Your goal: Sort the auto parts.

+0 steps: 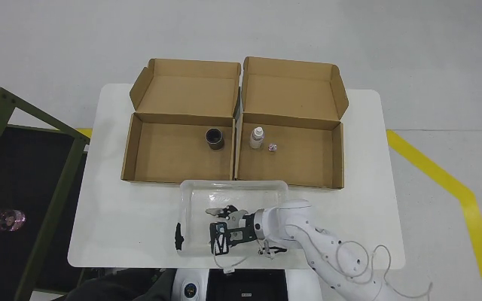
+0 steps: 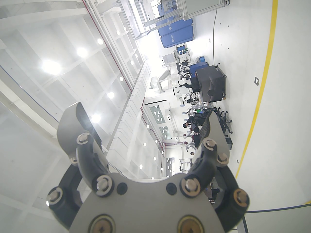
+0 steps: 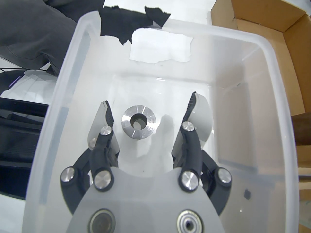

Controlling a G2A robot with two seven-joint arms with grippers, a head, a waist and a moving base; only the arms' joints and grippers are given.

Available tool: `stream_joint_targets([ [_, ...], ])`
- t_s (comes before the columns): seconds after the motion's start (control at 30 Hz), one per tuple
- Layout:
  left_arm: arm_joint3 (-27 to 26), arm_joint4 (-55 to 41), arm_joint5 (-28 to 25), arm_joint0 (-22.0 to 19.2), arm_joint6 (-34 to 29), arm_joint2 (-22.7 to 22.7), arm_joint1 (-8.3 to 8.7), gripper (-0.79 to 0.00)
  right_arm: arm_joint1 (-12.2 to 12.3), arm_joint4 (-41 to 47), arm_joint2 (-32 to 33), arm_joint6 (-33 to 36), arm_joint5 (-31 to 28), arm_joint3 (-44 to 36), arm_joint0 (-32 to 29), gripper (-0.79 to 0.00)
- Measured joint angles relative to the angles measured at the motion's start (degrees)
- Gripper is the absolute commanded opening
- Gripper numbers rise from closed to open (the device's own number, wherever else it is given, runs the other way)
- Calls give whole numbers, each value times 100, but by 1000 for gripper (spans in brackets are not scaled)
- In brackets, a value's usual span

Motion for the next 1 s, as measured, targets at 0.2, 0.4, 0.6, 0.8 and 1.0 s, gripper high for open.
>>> stream_joint_targets([
  [0.2,0,0,0,0,0,0,0,0,-8,-39,-113,-21,32,204,71,-425],
  [0.4,0,0,0,0,0,0,0,0,-9,-49,-181,-32,55,315,122,-579],
  [0.6,0,0,0,0,0,0,0,0,-21,48,-218,-79,67,317,214,-785],
  [0.8,0,0,0,0,0,0,0,0,-39,271,-165,-121,173,171,343,-785],
  [1.0,0,0,0,0,0,0,0,0,-52,562,-52,-191,252,-72,490,-785],
])
